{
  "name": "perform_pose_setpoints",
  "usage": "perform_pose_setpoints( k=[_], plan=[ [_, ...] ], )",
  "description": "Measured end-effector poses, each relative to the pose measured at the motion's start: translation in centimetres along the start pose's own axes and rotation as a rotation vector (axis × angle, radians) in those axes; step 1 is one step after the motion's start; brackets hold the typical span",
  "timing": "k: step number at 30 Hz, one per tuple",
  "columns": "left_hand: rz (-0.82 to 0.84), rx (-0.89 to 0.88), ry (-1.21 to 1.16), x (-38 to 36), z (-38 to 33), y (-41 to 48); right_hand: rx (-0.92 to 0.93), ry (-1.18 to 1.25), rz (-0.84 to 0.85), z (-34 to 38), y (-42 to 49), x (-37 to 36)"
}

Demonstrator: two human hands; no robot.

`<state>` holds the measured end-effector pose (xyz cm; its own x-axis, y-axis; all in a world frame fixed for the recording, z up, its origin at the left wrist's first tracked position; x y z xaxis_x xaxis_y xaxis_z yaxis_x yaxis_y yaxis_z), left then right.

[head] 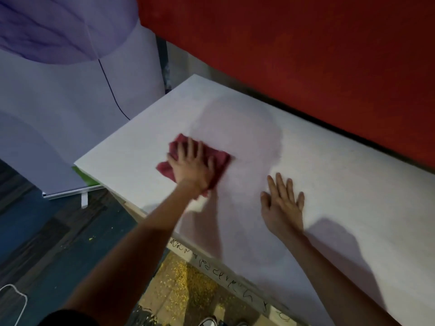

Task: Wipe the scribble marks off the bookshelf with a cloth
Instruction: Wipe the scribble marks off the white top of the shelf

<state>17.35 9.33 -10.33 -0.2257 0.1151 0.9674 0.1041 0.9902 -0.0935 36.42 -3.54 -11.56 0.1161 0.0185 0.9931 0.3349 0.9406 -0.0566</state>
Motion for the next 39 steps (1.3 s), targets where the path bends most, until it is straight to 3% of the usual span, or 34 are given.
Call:
perform_pose_setpoints(
  k=[3,6,8,11,14,16,19,23,25,28,32,36,39],
  plan=[
    [0.091,-0.359,-0.009,-1.9,-5.1,-8.6,-0.002,0.346,-0.141,-0.6,-0.3,0.9],
    [0.071,-0.553,-0.019,-2.2,-2.5,-11.6,-0.017,0.493,-0.291,-4.1,-0.6,2.4],
    [0.043,-0.469,0.003,-1.6,0.1,-8.0,-0.092,0.365,-0.331,-8.0,-0.4,2.8],
    [0.011,-0.173,0.019,-0.1,0.5,-0.8,-0.328,0.15,-0.138,-13.1,-0.9,2.7],
    [0.021,-0.03,0.023,-1.0,-4.6,2.2,-0.357,0.032,-0.002,-14.6,-1.0,1.5],
    [0.039,-0.082,0.012,-2.4,-9.7,0.5,-0.344,0.017,-0.003,-14.5,-0.7,1.4],
    [0.069,-0.368,-0.011,-4.6,-15.8,-7.6,-0.362,0.006,0.001,-14.5,-0.9,1.3],
    [0.128,-0.631,-0.047,-4.7,-13.7,-13.5,-0.339,0.053,-0.035,-14.5,-0.8,1.6],
    [0.042,-0.59,-0.025,-4.3,-11.6,-10.1,-0.33,0.076,-0.03,-14.4,-1.1,1.6],
    [0.05,-0.365,0.043,-2.7,-10.9,-2.8,-0.328,0.084,-0.016,-14.6,-1.0,1.7],
    [0.06,-0.264,0.061,-3.1,-14.9,0.9,-0.331,0.132,0.008,-14.6,-0.7,1.9],
    [0.012,-0.36,0.051,-5.1,-18.2,-1.5,-0.252,0.252,-0.036,-13.8,-0.4,2.3],
    [0.02,-0.555,-0.077,-6.0,-20.0,-7.6,-0.299,0.533,-0.222,-14.7,-1.2,3.4]
  ],
)
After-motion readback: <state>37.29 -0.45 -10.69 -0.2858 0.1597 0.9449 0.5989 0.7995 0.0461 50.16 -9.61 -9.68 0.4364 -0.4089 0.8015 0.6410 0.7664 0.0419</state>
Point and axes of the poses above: each hand's wrist, its own y-axis towards the middle knuckle, its own x-axis out of the back of the hand, z = x × y, the point moved 4 cm from there along y, towards the middle knuckle, and after that the axes turned 4 degrees about -y, right-handed, at the moved point
